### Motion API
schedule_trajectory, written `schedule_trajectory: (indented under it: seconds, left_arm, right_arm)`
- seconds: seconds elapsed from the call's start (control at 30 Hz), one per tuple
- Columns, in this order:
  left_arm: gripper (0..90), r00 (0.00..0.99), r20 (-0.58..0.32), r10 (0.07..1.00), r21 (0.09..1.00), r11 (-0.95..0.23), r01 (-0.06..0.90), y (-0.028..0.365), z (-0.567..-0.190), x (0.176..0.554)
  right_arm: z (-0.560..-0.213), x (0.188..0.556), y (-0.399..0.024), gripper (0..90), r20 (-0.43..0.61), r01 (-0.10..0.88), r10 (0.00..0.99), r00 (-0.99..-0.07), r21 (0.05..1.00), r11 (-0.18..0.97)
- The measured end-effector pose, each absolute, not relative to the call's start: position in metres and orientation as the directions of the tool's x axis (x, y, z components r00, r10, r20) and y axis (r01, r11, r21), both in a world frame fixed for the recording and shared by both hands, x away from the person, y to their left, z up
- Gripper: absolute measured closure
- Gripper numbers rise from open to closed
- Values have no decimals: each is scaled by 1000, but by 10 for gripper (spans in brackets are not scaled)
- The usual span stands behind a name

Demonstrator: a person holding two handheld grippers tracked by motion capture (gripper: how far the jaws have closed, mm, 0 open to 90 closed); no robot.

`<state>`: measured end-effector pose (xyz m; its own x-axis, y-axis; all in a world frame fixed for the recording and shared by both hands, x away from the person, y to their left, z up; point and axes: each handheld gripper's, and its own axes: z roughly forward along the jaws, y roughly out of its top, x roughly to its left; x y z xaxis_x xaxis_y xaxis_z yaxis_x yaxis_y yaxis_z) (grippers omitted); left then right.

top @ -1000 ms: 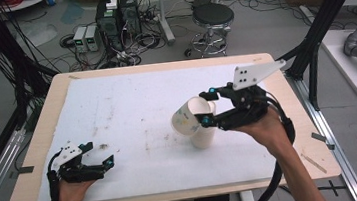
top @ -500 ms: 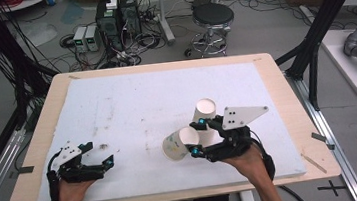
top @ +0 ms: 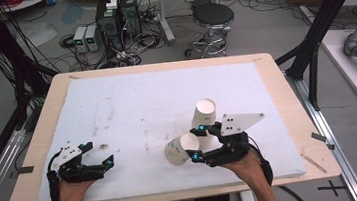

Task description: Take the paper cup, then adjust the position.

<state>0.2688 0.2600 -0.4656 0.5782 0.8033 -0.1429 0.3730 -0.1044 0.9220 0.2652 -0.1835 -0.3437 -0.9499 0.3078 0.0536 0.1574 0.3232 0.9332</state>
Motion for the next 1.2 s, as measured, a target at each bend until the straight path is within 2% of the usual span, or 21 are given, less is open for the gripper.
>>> schedule_trajectory:
  seconds: [0.47,0.73,0.83,0.87,1.0,1.03,1.13,1.2]
  left_arm:
    - [19,578,-148,802,924,-96,370,261,-466,268]
    - [18,616,-127,778,942,-99,319,263,-451,267]
    - [19,684,-100,723,954,-126,272,261,-430,265]
    - [19,684,-100,723,954,-126,272,261,-430,265]
    - [19,776,-95,623,955,-164,248,255,-408,267]
    - [19,776,-95,623,955,-164,248,255,-408,267]
    - [19,840,-100,534,951,-198,239,249,-394,271]
    - [19,854,-99,511,949,-210,236,247,-390,272]
  right_arm:
    - [-349,269,-187,383,71,177,315,-947,929,324]
    - [-347,270,-189,382,83,184,306,-949,930,319]
    - [-346,271,-189,382,85,181,298,-951,932,313]
    - [-345,272,-188,382,84,180,296,-951,932,313]
    - [-343,273,-186,382,74,166,284,-956,935,313]
    - [-342,273,-185,382,74,164,279,-957,935,314]
    - [-340,274,-185,382,75,160,269,-960,937,311]
    - [-340,274,-185,382,85,166,260,-962,936,310]
